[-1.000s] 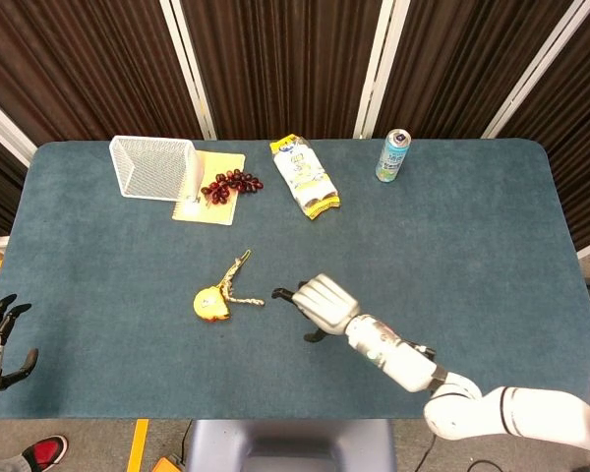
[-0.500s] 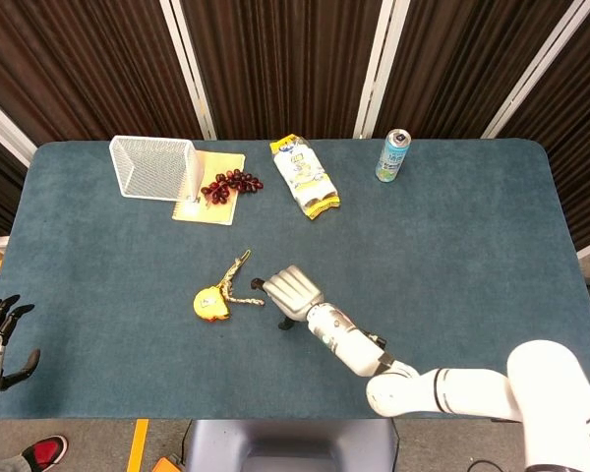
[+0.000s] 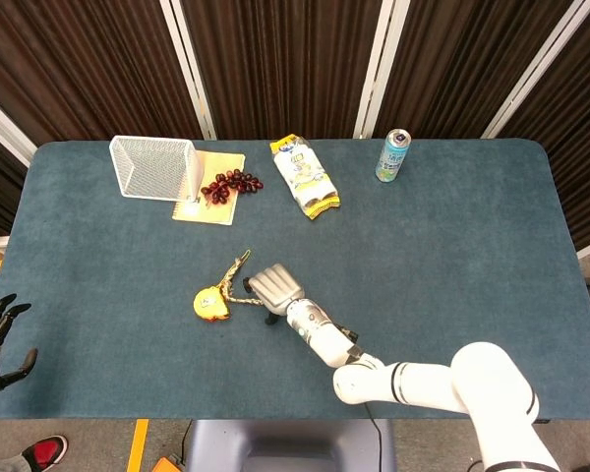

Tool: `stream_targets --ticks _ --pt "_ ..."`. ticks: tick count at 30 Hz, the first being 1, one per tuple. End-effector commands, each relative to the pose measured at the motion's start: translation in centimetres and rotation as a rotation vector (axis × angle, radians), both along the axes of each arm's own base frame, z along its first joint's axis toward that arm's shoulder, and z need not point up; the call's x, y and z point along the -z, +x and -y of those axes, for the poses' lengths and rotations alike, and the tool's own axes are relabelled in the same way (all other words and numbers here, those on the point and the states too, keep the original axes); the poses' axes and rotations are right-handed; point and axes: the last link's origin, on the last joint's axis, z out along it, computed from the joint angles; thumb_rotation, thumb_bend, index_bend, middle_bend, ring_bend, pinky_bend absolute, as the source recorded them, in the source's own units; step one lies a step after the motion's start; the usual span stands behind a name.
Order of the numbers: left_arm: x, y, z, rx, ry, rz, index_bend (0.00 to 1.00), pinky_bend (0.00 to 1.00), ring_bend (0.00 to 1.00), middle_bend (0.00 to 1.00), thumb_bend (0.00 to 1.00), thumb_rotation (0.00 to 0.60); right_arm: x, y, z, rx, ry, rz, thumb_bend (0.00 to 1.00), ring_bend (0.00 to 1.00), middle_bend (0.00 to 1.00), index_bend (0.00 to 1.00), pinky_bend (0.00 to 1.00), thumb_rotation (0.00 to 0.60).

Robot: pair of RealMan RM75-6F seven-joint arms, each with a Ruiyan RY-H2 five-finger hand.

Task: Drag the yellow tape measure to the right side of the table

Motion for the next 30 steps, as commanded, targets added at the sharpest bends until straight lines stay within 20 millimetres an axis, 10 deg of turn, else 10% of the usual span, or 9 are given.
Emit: stream_targets --ticks 1,16,30 --pt "0.0 0.0 0.0 0.001 0.0 0.001 0.19 0.21 0.01 0.08 0.38 0.6 0.6 0.4 0.1 0.007 0.002 0.015 0.23 0.89 1.0 0.5 1.0 0.6" --pt "0.1 0.0 0.0 0.001 -0.008 0.006 0.19 0.22 0.01 0.08 0.38 0.6 2.7 1.1 1.4 0.053 0.005 0.045 0.28 0.9 1.0 0.55 1.0 0.6" --pt "0.1 0.0 -0.1 0.004 -0.014 0.006 0.19 0.21 0.01 0.08 0.38 0.6 3.1 0.6 1.6 0.031 -0.01 0.056 0.54 0.9 1.0 0.76 1.0 0.6"
